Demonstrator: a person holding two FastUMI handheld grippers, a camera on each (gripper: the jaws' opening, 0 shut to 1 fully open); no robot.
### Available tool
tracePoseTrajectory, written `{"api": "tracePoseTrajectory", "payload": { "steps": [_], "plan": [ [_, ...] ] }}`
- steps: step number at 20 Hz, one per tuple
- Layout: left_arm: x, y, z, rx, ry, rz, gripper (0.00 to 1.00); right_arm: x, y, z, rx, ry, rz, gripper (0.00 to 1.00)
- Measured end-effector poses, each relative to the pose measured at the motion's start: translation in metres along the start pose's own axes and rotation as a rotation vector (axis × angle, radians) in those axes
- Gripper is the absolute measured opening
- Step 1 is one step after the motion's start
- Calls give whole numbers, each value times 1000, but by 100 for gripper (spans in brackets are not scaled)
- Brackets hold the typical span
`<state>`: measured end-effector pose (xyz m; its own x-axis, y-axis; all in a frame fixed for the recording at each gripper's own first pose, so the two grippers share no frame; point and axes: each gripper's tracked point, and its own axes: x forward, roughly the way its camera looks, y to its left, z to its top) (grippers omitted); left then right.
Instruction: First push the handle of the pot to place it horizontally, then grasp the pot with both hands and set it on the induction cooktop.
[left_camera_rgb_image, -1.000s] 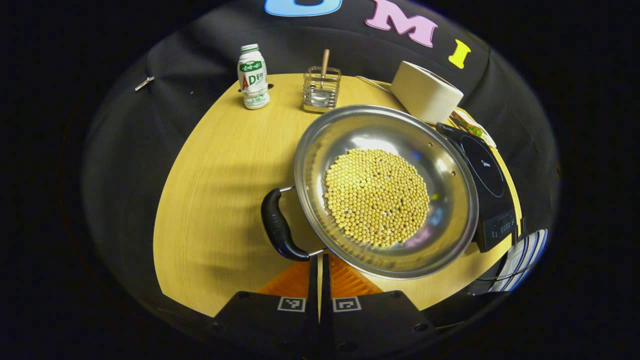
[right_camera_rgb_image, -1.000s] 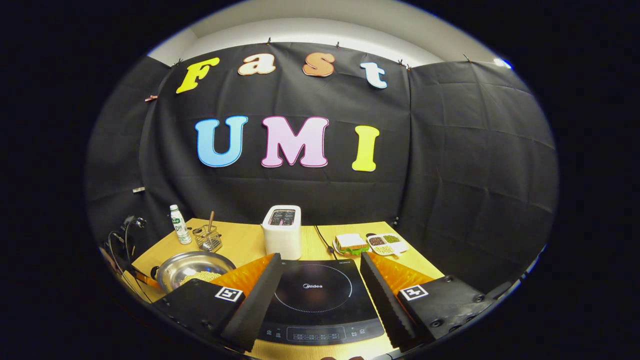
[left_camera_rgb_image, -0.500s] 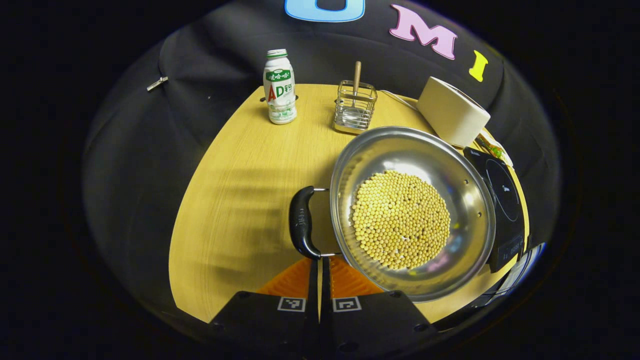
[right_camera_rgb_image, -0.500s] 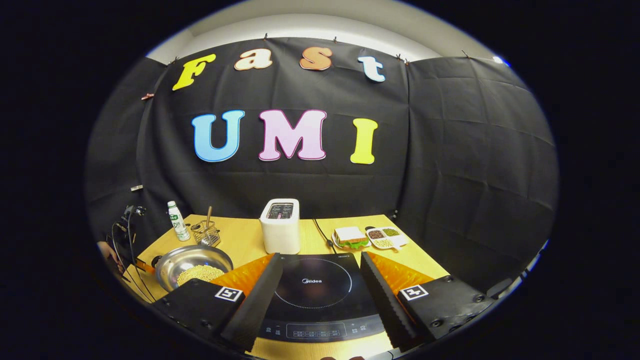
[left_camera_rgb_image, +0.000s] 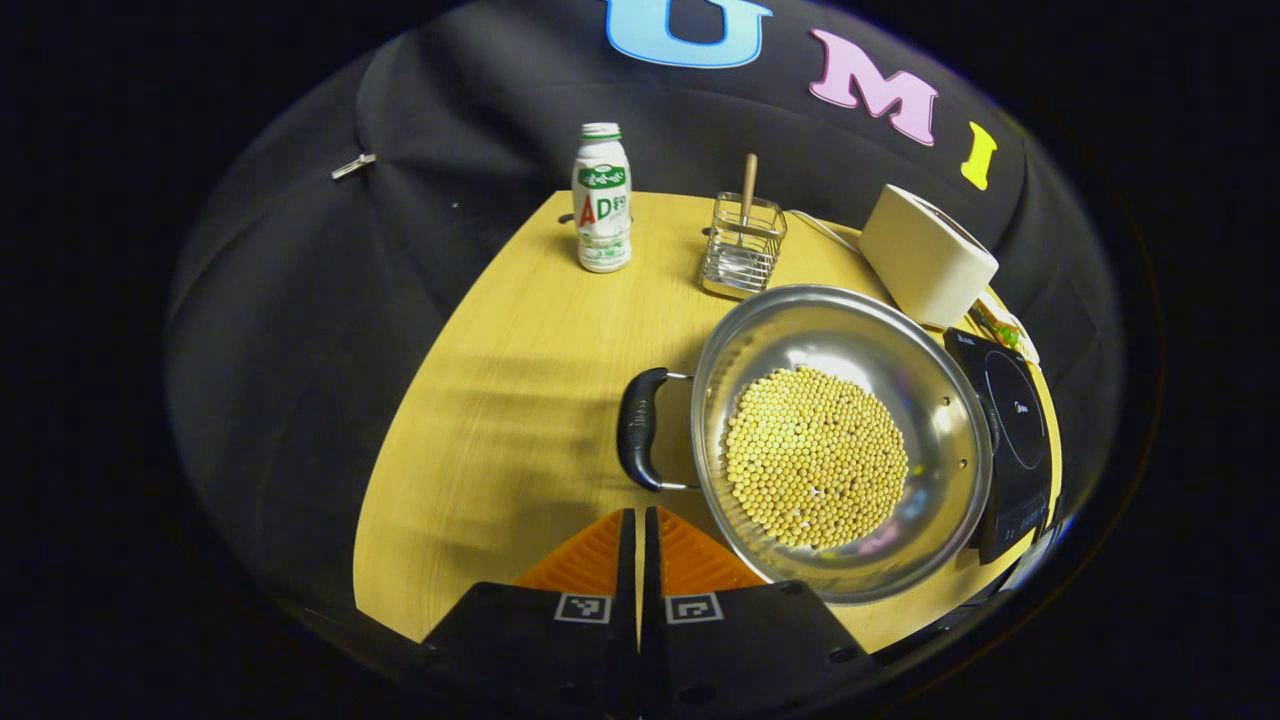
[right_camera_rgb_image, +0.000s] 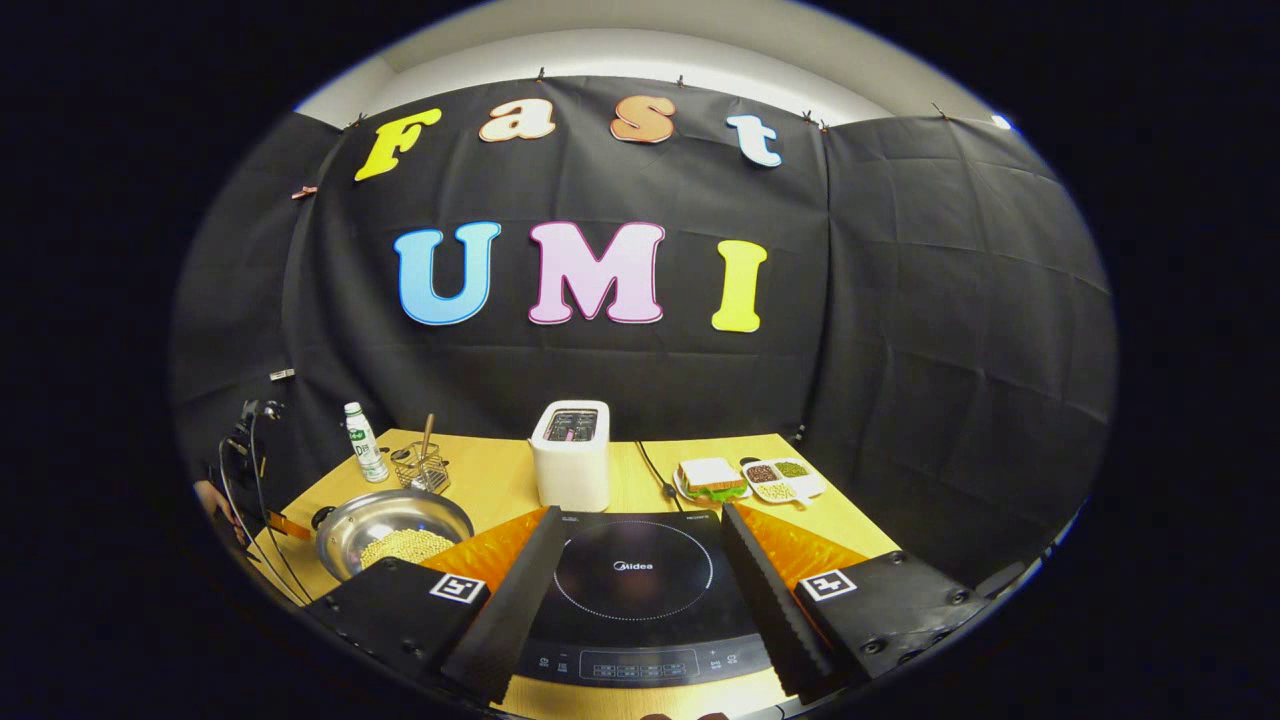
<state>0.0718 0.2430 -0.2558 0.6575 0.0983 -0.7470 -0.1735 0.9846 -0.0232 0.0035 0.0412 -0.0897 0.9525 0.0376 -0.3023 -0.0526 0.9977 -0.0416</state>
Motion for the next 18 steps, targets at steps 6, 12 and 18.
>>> {"api": "tracePoseTrajectory", "payload": {
  "steps": [6,12,18],
  "plan": [
    [-46,8,26,19,-135,-10,21,19,34,-8,15,38,77,98],
    [-38,-6,48,-1,-223,-60,97,56,105,-26,65,143,214,98],
    [1,-17,55,-19,-199,-138,96,98,167,-83,99,347,302,99]
  ]
}}
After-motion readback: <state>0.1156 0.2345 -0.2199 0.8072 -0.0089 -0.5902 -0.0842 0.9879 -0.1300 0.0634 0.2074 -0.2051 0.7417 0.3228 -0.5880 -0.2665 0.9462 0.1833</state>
